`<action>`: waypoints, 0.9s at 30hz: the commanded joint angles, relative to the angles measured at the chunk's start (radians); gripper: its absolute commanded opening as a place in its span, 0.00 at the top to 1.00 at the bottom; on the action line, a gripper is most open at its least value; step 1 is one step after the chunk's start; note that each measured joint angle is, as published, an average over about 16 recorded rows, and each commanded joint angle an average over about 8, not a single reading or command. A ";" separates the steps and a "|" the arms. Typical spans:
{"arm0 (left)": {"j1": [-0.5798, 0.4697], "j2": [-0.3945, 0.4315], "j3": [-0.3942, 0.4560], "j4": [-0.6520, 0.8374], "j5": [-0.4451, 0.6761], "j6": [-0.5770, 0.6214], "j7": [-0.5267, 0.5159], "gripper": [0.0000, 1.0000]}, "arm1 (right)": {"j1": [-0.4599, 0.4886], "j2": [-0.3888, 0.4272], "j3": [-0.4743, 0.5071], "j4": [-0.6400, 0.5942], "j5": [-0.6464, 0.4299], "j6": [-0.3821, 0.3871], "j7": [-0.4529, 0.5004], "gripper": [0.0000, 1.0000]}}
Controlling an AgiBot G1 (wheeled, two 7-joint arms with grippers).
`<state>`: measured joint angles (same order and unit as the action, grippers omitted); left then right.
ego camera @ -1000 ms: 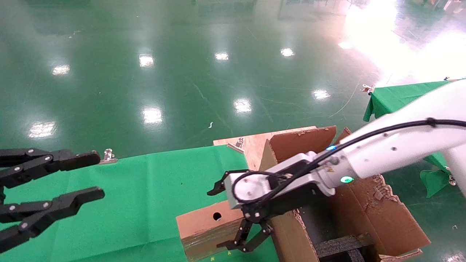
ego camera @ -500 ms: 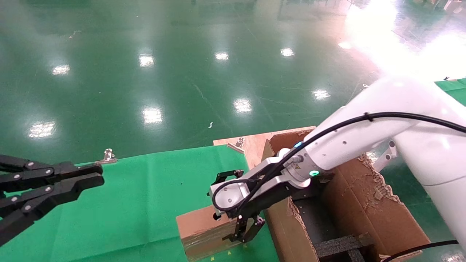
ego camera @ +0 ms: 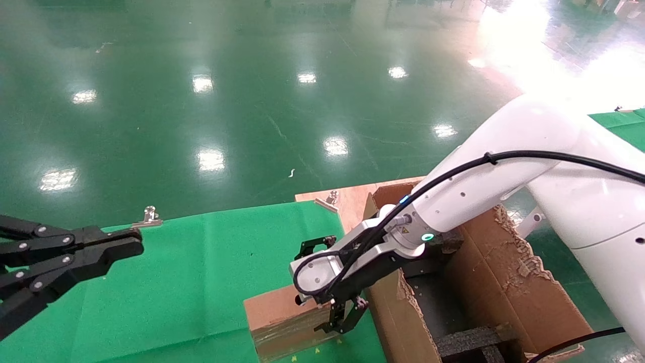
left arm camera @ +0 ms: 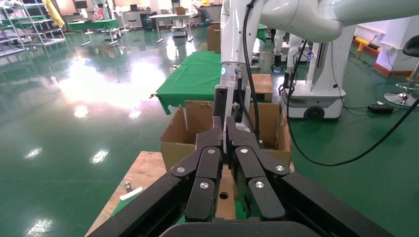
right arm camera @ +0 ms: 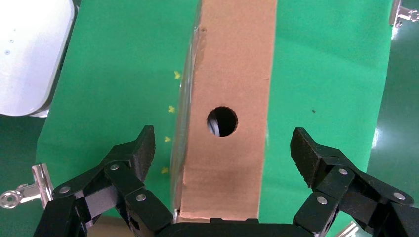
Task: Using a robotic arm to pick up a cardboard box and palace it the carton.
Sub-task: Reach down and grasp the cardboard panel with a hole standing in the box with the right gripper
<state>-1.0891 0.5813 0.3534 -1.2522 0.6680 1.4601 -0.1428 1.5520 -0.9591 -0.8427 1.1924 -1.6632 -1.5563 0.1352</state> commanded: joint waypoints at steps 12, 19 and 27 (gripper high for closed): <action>0.000 0.000 0.000 0.000 0.000 0.000 0.000 0.00 | -0.002 0.002 0.004 0.002 0.005 0.000 0.000 1.00; 0.000 0.000 0.000 0.000 0.000 0.000 0.000 0.00 | -0.004 0.003 0.006 0.003 0.007 0.000 0.001 1.00; 0.000 0.000 0.000 0.000 0.000 0.000 0.000 0.00 | -0.005 0.003 0.007 0.004 0.008 0.000 0.002 1.00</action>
<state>-1.0890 0.5813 0.3534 -1.2522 0.6679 1.4601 -0.1428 1.5467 -0.9559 -0.8355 1.1963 -1.6551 -1.5560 0.1368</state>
